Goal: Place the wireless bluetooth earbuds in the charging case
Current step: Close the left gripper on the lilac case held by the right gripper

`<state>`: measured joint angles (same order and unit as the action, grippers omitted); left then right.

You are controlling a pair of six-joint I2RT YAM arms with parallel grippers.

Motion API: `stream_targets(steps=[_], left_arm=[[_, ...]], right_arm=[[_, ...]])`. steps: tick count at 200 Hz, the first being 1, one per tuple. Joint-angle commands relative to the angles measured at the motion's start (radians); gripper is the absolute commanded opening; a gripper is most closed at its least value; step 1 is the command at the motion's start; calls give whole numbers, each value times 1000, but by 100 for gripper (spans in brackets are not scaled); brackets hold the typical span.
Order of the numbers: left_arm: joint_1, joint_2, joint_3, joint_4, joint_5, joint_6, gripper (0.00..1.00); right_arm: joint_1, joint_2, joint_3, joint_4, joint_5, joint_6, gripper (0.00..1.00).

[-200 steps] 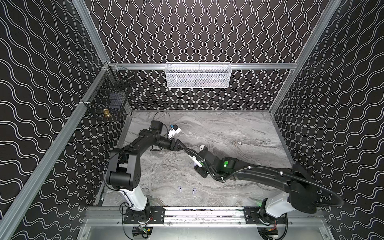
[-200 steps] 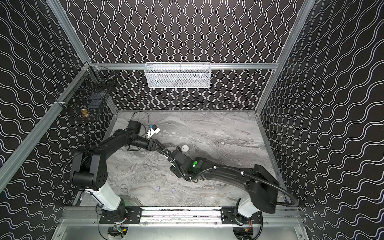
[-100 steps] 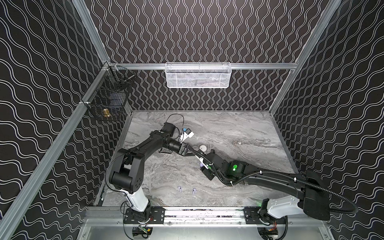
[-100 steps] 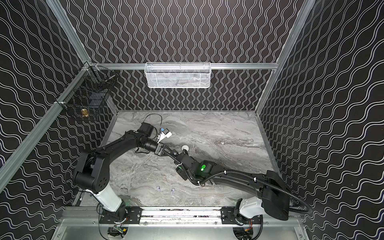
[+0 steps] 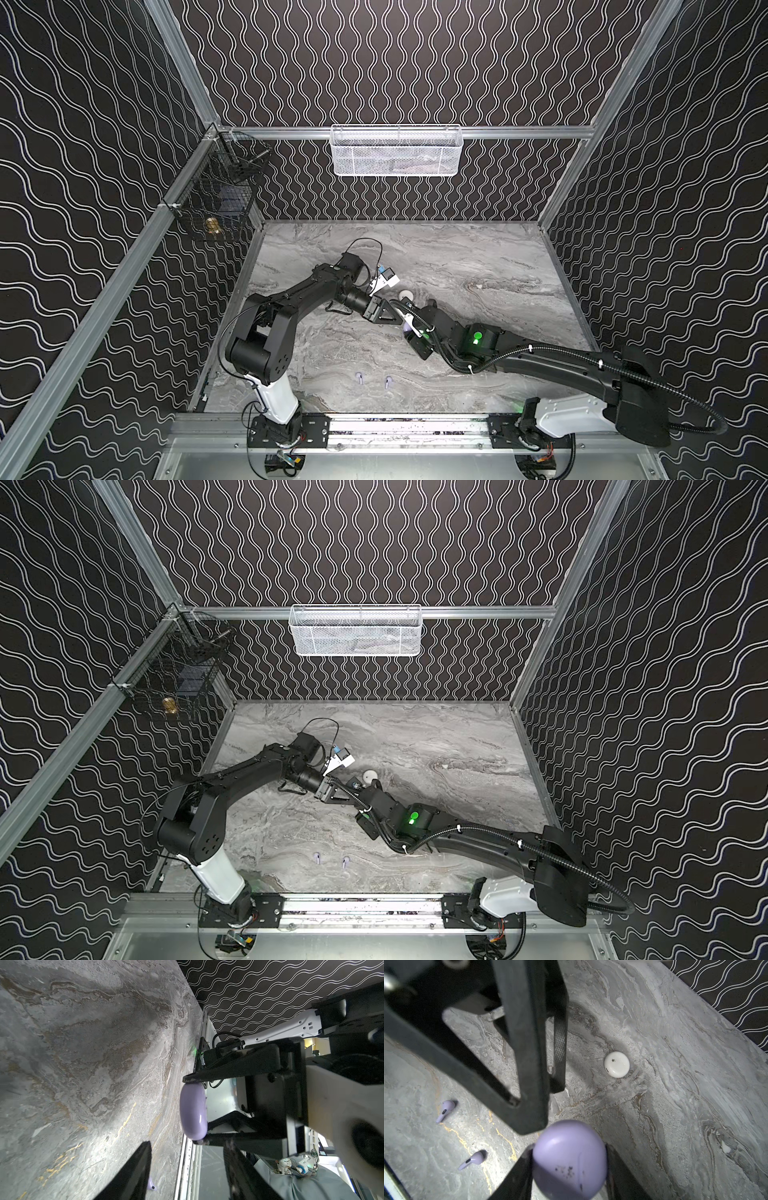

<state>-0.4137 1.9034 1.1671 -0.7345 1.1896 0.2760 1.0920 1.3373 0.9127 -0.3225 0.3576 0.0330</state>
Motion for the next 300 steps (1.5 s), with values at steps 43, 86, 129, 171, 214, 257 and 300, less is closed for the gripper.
stream_targets(steps=[43, 86, 129, 171, 214, 257, 300], left_arm=[[-31, 10, 13, -22, 59, 56, 56], [-33, -1, 11, -28, 77, 65, 52], [-33, -14, 10, -29, 88, 75, 48], [-33, -6, 14, -28, 78, 74, 47], [-32, 2, 19, -28, 69, 75, 52], [-17, 4, 20, -29, 68, 81, 53], [-8, 10, 22, -27, 82, 84, 50]], right_arm=[[-7, 5, 13, 55, 7, -2, 40], [-27, -4, 6, 86, 7, 12, 40], [-35, -25, -10, 123, -22, 34, 40], [-35, -29, -9, 146, -57, 38, 40], [-35, -23, 3, 149, -80, 32, 40], [-35, -23, -2, 145, -78, 34, 40], [-35, -32, -6, 161, -84, 35, 40]])
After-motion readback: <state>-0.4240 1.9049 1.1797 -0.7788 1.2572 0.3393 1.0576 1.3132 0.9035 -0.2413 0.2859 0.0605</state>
